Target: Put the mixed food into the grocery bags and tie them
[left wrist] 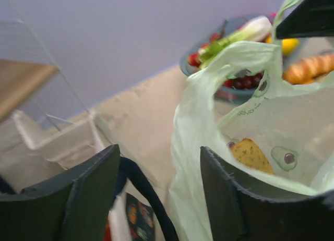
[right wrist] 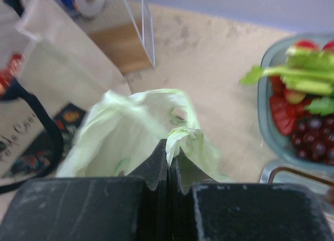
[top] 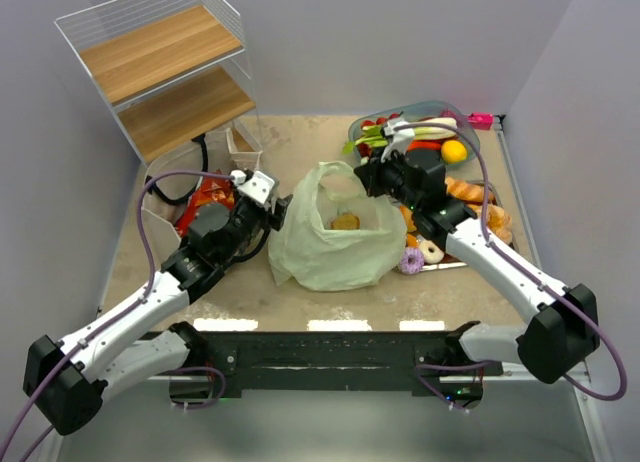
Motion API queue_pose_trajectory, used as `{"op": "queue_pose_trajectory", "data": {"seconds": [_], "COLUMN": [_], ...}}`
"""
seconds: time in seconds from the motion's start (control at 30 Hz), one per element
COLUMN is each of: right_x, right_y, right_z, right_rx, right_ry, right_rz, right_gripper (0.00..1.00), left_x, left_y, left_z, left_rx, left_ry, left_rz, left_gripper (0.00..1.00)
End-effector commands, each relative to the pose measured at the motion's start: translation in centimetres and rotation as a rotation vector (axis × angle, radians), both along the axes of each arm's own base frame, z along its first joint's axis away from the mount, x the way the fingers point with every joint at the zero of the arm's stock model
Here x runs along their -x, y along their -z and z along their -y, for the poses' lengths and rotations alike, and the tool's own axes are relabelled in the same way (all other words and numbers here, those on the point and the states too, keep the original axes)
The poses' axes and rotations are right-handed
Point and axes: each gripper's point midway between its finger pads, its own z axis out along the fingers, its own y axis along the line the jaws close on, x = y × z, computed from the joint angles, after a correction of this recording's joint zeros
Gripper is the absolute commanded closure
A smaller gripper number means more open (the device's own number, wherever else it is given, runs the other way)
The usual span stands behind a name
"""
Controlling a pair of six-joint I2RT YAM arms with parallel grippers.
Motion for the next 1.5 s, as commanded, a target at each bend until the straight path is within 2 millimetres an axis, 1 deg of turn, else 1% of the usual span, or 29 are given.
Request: {"op": "queue_pose_trajectory", "data": {"seconds": [0.0,0.03,0.07,0.1,0.13,0.17,0.2,0.23,0.27,0.3,0.33,0.37,0.4,0.43,0.47,0.53,0.57,0.6,0.67,0.73,0.83,0.87,1.07,1.23,1.3,1.33,1.37,1.43,1.47], "right_x": [1.7,1.9,2.2,2.6,2.8,2.9,3.3,3.6,3.8,4.4,4.7,5.0,5.3,5.8,6.0,6.4,6.6,6.8,7.2,7.3,7.4,7.5,7.4,7.4,7.3,7.3,7.1,7.1,7.2], "right_y": [-1.1,-0.9,-0.9,-1.0,-1.1,-1.1,-1.3,-1.4,-1.5,-2.0,-2.3,-2.5,-2.4,-3.1,-3.3,-3.5,-2.5,-2.4,-2.1,-2.0,-1.7,-1.7,-1.6,-1.8,-1.8,-1.8,-1.7,-1.7,-1.7], "right_z": [-1.2,-1.2,-1.2,-1.0,-0.9,-0.7,-0.6,-0.5,-0.4,-0.1,-0.1,0.1,0.3,0.5,0.7,1.2,1.5,1.5,1.8,2.0,2.2,2.1,2.2,2.3,2.5,2.6,2.8,3.0,3.0], "right_rx": [-0.055,-0.046,-0.041,-0.036,-0.033,-0.026,-0.023,-0.023,-0.023,-0.027,-0.031,-0.034,-0.031,-0.039,-0.041,-0.044,-0.027,-0.027,-0.024,-0.023,-0.017,-0.019,-0.014,-0.009,-0.006,-0.005,-0.001,0.002,0.005], "right_ry": [-0.086,-0.091,-0.096,-0.101,-0.102,-0.101,-0.101,-0.106,-0.107,-0.11,-0.118,-0.121,-0.121,-0.122,-0.116,-0.107,-0.102,-0.103,-0.102,-0.097,-0.094,-0.097,-0.093,-0.085,-0.074,-0.071,-0.054,-0.047,-0.044], "right_rz": [0.076,0.069,0.069,0.067,0.068,0.069,0.063,0.065,0.067,0.074,0.077,0.08,0.077,0.091,0.096,0.11,0.081,0.079,0.076,0.074,0.071,0.07,0.066,0.069,0.067,0.066,0.063,0.057,0.053], "right_gripper": [1.0,1.0,1.0,1.0,1.0,1.0,1.0,1.0,1.0,1.0,1.0,1.0,1.0,1.0,1.0,1.0,1.0,1.0,1.0,1.0,1.0,1.0,1.0,1.0,1.0,1.0,1.0,1.0,1.0], "left_x": [2.5,2.6,2.5,2.9,2.9,2.5,2.6,2.4,1.4,1.0,0.2,-1.3,-2.4,-3.5,-4.9,-7.0,-7.9,-8.2,-8.6,-9.1,-9.7,-9.8,-8.4,-8.2,-7.9,-7.7,-7.0,-6.8,-7.1], "left_y": [-1.1,-1.8,-3.5,-4.1,-7.0,-7.0,-7.3,-9.8,-7.3,-7.0,-8.4,-4.7,-3.6,-3.5,-0.4,1.3,3.6,4.5,6.5,7.6,10.5,10.8,13.8,17.5,18.2,19.4,19.9,20.5,20.5], "left_z": [3.5,3.8,4.6,5.5,6.0,7.0,7.6,8.1,9.2,9.9,10.4,11.4,11.6,11.8,12.2,11.8,12.1,12.2,13.1,13.3,13.8,14.1,16.3,16.6,16.8,16.8,16.6,16.4,15.9], "left_rx": [0.084,0.089,0.107,0.102,0.122,0.11,0.095,0.101,0.034,0.003,-0.02,-0.082,-0.104,-0.114,-0.143,-0.134,-0.147,-0.151,-0.157,-0.147,-0.153,-0.147,-0.081,-0.085,-0.084,-0.094,-0.095,-0.095,-0.086], "left_ry": [0.218,0.236,0.268,0.319,0.348,0.376,0.41,0.428,0.441,0.467,0.476,0.479,0.47,0.457,0.442,0.395,0.393,0.393,0.415,0.399,0.407,0.415,0.582,0.632,0.66,0.67,0.694,0.697,0.683], "left_rz": [-0.087,-0.083,-0.072,-0.083,-0.046,-0.064,-0.076,-0.045,-0.125,-0.146,-0.127,-0.241,-0.275,-0.291,-0.37,-0.426,-0.481,-0.501,-0.543,-0.574,-0.624,-0.627,-0.704,-0.791,-0.817,-0.842,-0.882,-0.914,-0.916], "left_gripper": [0.21,0.18,0.16,0.12,0.11,0.08,0.0,0.0,0.0,0.0,0.0,0.0,0.0,0.0,0.0,0.0,0.0,0.0,0.0,0.0,0.0,0.0,0.0,0.0,0.0,0.0,0.13,0.49,0.79]}}
